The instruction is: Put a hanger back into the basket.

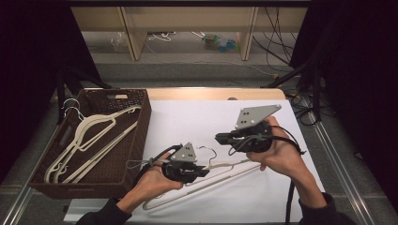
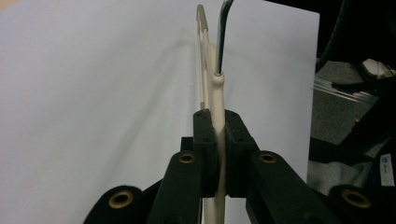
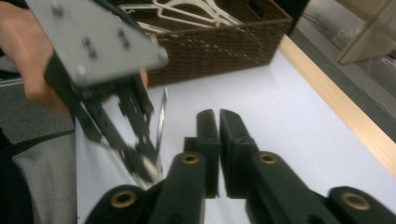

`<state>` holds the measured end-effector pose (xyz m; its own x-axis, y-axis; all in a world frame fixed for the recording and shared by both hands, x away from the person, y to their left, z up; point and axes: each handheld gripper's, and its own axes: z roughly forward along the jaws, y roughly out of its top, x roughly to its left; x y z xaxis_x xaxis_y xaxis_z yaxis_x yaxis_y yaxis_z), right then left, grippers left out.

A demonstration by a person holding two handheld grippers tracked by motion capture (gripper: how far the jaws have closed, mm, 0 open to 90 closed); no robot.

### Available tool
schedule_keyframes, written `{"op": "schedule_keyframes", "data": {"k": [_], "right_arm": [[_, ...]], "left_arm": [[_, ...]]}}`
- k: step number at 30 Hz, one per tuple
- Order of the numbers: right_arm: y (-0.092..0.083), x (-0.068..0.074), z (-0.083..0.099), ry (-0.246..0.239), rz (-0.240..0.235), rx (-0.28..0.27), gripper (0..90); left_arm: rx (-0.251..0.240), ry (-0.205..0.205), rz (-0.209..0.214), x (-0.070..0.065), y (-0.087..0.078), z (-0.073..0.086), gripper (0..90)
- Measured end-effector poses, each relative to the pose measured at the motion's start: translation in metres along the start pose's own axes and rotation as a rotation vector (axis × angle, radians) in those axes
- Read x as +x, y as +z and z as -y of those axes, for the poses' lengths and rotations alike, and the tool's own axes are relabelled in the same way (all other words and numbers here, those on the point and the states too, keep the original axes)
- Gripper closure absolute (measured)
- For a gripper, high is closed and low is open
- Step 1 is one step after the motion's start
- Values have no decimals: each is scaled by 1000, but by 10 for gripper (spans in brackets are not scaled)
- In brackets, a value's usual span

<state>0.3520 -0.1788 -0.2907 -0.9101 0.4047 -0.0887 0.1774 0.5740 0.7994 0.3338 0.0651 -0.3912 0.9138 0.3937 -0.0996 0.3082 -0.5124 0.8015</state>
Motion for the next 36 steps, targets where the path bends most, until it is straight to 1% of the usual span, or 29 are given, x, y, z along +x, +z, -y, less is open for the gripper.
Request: {"op": "schedule_keyframes", "data": {"k": [1,2,3,4,6,7,8,9,10,11,12,13,14,15,17,18,19,20,23,25,26,27,28,30,31,32,33,34,36], "right_arm": [[0,0,0,0,0,0,748],[-5,-2,10,29,31,10,666],[-5,-2,10,29,31,10,666],[-8,-2,15,37,44,19,636],[-11,-3,27,71,66,33,562],[-13,-3,32,91,85,32,537],[-19,-4,40,111,115,28,508],[-21,-4,44,119,125,19,495],[-23,-3,46,122,135,17,489],[-23,-3,46,122,135,17,489],[-26,-1,51,129,145,15,467],[-26,-1,51,129,145,15,467],[-29,3,55,145,153,21,441],[-29,3,55,145,153,21,441],[-29,4,61,145,154,24,420],[-28,5,65,149,153,24,413],[-28,5,69,155,158,22,412],[-29,4,72,159,151,27,412],[-28,6,81,171,150,40,396],[-26,8,87,172,147,52,385],[-26,10,93,177,138,58,381],[-26,10,93,177,138,58,381],[-26,10,95,180,144,57,377],[-27,12,99,188,141,62,369],[-27,12,101,188,139,63,365],[-27,13,104,183,135,67,356],[-27,14,106,193,137,69,337],[-26,14,109,193,142,66,330],[-25,14,117,212,143,77,327]], "left_arm": [[-18,-20,1,1,-3,-1,857],[-28,-32,-5,3,-7,-3,857],[-35,-46,-15,5,-11,-4,857],[-46,-63,-17,7,-16,-5,857],[-68,-94,-20,11,-25,-7,857],[-84,-117,-26,12,-29,-8,857],[-114,-151,-26,15,-39,-9,857],[-127,-168,-19,17,-44,-10,857],[-127,-168,-19,17,-44,-10,857],[-145,-185,-24,18,-49,-11,857],[-161,-201,-19,19,-54,-12,856],[-172,-210,-8,20,-59,-13,856],[-185,-216,-9,21,-64,-14,857],[-194,-230,-13,21,-69,-15,857],[-220,-247,-9,22,-79,-16,857],[-234,-247,-11,22,-85,-18,857],[-250,-254,-14,22,-91,-19,857],[-272,-260,-14,23,-98,-21,857],[-311,-264,-21,24,-122,-28,857],[-329,-268,-26,26,-137,-32,857],[-338,-276,-35,31,-153,-35,856],[-338,-276,-35,31,-153,-35,857],[-347,-282,-51,34,-161,-35,857],[-359,-284,-74,41,-177,-34,856],[-365,-292,-94,45,-184,-33,856],[-369,-296,-106,49,-192,-32,856],[-364,-293,-128,53,-200,-29,856],[-377,-306,-146,56,-206,-28,856],[-385,-320,-174,65,-218,-23,857]]}}
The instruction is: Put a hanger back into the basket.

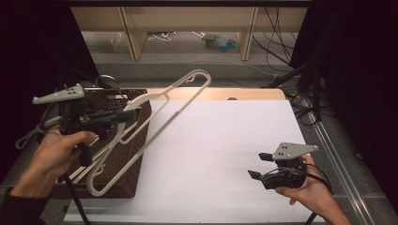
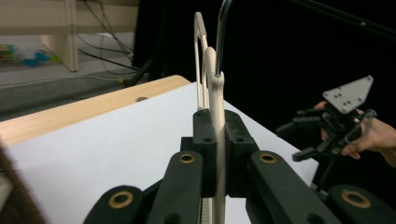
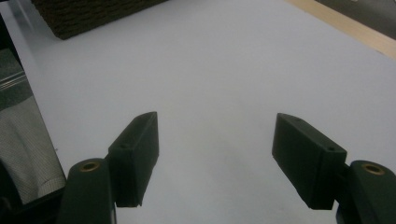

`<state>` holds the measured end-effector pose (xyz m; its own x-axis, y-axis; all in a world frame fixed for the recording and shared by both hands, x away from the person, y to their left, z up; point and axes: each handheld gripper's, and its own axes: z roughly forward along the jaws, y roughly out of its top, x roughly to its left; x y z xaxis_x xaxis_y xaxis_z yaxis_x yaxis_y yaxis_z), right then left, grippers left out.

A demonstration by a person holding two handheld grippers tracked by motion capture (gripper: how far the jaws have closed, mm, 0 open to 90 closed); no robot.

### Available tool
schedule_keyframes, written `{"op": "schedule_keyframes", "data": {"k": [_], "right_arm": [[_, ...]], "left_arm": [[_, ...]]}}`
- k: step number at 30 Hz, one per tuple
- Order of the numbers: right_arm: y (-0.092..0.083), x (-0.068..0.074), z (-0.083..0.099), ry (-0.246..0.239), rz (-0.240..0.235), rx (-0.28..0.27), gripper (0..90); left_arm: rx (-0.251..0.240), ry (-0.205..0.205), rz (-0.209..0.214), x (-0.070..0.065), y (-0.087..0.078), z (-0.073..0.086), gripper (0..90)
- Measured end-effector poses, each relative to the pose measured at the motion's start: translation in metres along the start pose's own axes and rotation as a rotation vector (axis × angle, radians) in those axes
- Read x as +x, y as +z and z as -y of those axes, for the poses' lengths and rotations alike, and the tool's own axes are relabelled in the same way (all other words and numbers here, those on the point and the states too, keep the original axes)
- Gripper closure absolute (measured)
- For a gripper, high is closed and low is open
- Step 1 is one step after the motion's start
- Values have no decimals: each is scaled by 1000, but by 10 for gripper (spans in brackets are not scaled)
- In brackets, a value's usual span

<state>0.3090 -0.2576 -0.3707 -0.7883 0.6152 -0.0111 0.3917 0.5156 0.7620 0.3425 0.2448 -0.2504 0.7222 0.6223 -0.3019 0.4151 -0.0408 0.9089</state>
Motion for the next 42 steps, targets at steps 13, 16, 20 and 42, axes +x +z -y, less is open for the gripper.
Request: {"op": "schedule_keyframes", "data": {"k": [13,16,20,42], "right_arm": [[4,-2,12,21,-11,27,326],[6,-2,13,19,-10,29,326],[6,-2,14,24,-8,35,327],[10,-5,18,30,-7,48,327]], "left_arm": [[25,12,-163,71,-50,-7,857],[36,20,-179,85,-57,-6,857],[42,18,-209,103,-63,-2,857],[130,4,-299,168,-68,39,857]]}}
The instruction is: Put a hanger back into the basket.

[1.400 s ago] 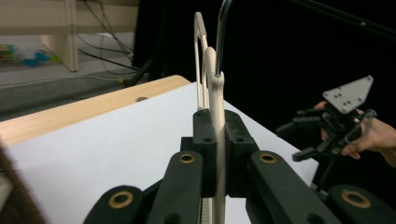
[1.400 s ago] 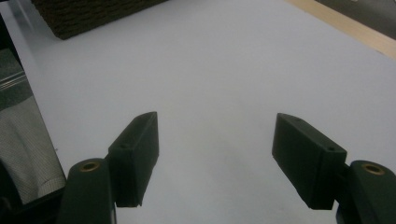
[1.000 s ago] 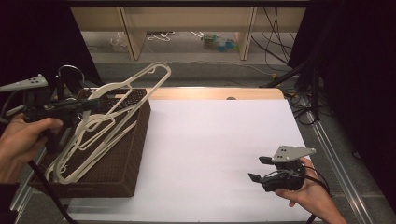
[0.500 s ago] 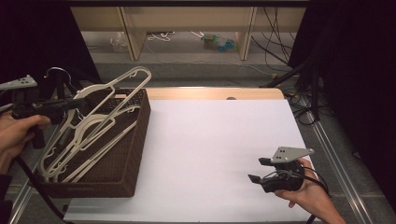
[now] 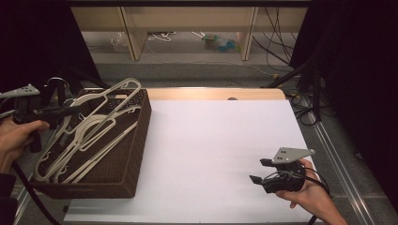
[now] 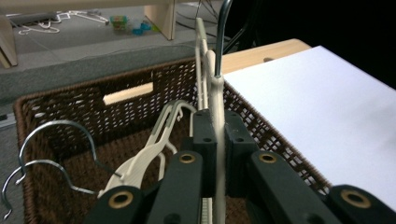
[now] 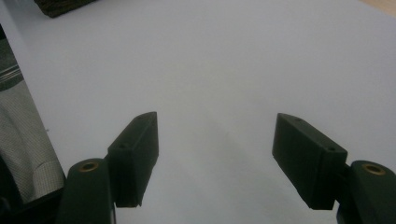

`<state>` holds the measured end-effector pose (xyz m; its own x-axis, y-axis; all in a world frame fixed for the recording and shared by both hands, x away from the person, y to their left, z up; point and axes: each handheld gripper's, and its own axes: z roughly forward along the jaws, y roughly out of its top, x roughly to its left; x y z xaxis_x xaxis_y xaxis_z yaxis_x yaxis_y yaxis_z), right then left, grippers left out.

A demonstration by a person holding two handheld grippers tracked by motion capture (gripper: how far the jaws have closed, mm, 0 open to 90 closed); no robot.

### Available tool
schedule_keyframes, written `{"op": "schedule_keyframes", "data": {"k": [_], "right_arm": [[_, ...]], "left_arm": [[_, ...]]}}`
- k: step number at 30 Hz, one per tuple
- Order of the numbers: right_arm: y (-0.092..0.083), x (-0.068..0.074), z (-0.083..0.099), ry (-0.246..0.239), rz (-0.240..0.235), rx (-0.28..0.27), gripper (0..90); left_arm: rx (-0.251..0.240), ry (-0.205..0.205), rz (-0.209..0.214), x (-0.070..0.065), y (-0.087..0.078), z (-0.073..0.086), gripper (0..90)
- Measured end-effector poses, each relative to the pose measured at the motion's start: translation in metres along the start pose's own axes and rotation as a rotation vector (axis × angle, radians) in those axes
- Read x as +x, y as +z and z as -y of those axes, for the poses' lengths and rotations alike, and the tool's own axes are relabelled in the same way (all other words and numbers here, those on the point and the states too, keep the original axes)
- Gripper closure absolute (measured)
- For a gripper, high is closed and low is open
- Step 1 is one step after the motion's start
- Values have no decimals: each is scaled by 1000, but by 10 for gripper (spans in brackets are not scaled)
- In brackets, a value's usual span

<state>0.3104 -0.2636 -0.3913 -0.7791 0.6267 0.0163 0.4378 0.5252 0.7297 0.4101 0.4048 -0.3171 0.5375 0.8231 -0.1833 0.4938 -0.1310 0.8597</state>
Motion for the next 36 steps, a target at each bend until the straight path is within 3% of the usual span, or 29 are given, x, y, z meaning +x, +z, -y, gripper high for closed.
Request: {"op": "schedule_keyframes", "data": {"k": [4,13,24,27,30,32,36], "right_arm": [[1,0,0,0,-10,10,327],[2,0,1,2,-10,12,327],[5,0,1,-12,-14,21,327],[4,0,1,-10,-14,21,327],[4,0,1,-5,-16,22,327],[4,0,1,-9,-17,21,327],[5,0,2,-15,-15,23,327]], "left_arm": [[23,10,-13,4,5,3,857],[51,11,12,10,16,14,856],[142,-59,4,17,44,41,854],[161,-58,-67,20,50,46,822],[146,-66,-120,25,52,50,784],[192,-49,-186,29,52,52,773],[186,-68,-225,35,55,60,741]]}}
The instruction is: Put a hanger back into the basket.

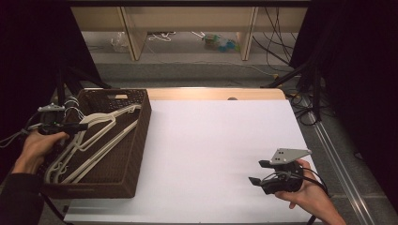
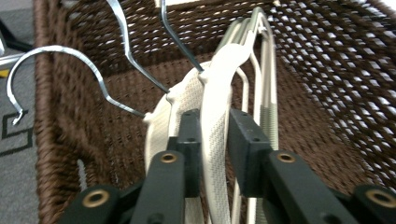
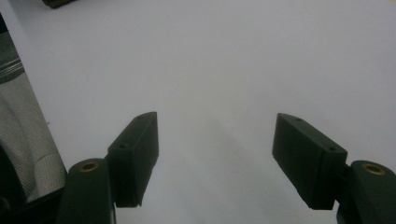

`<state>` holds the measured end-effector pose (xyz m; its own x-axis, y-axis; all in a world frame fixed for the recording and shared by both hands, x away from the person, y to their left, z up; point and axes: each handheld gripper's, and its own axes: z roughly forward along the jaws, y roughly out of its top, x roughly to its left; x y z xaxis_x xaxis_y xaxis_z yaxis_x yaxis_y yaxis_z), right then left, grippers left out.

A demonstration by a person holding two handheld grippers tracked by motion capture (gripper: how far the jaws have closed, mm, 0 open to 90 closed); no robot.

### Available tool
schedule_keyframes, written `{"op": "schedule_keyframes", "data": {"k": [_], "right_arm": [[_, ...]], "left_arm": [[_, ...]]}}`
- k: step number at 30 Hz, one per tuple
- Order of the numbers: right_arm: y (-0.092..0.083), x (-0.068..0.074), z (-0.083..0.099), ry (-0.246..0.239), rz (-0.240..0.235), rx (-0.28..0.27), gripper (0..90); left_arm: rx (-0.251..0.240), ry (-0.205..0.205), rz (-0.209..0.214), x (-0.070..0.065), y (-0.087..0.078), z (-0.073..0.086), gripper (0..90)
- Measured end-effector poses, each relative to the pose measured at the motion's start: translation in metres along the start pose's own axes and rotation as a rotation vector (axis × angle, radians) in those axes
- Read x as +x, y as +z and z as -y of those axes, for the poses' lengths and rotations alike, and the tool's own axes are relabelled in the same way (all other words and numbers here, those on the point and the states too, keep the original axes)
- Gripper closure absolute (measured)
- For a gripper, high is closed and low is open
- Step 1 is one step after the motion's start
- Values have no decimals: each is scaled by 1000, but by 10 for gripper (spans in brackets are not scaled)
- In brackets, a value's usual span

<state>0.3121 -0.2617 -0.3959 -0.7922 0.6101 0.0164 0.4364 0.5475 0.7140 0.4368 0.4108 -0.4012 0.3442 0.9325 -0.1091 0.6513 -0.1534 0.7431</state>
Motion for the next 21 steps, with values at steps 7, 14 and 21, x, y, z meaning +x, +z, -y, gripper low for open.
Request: {"op": "schedule_keyframes", "data": {"k": [7,14,21], "right_arm": [[1,0,0,3,-4,7,327],[0,0,0,10,-5,5,327],[1,0,1,6,-9,-1,322]], "left_arm": [[39,5,-49,3,6,5,693],[-15,19,-62,-5,-11,0,529],[-178,-35,-47,-24,-40,-10,464]]}}
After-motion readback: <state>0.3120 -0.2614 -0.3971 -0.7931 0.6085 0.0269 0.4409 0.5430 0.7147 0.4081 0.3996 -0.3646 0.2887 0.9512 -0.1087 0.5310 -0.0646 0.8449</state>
